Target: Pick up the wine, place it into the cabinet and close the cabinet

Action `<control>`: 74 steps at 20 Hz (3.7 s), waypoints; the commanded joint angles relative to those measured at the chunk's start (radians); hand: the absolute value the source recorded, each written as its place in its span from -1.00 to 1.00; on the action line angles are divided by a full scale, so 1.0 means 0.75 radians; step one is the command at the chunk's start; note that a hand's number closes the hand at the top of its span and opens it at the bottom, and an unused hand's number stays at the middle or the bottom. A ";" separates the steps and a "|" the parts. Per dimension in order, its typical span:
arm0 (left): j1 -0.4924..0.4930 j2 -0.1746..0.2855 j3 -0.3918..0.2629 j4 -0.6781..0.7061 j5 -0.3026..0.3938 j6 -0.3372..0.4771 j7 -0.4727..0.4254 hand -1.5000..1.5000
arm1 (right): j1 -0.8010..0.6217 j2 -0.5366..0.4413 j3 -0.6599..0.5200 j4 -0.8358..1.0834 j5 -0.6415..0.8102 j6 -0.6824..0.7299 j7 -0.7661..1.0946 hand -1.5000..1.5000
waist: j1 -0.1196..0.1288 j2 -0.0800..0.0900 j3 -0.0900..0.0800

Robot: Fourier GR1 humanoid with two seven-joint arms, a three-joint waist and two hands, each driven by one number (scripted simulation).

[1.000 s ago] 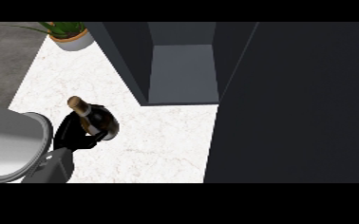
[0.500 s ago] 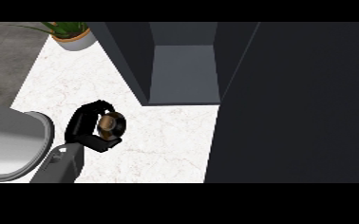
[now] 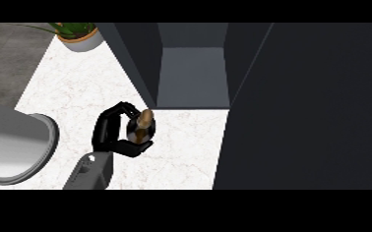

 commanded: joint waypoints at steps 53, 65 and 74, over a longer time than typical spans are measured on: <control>-0.544 -0.051 -0.597 -0.285 0.296 0.868 0.689 1.00 | 0.103 0.056 -0.042 -0.092 -0.141 0.071 -0.003 -1.00 | -0.024 0.012 -0.002; -0.639 -0.051 -0.642 0.103 0.411 0.870 0.479 1.00 | -0.037 0.010 -0.143 0.026 -0.205 0.059 0.033 -1.00 | -0.038 0.017 -0.003; -0.690 -0.051 -0.688 0.295 0.582 0.911 0.293 1.00 | 0.106 0.083 -0.023 -0.007 -0.144 0.115 -0.104 -1.00 | -0.054 0.022 -0.003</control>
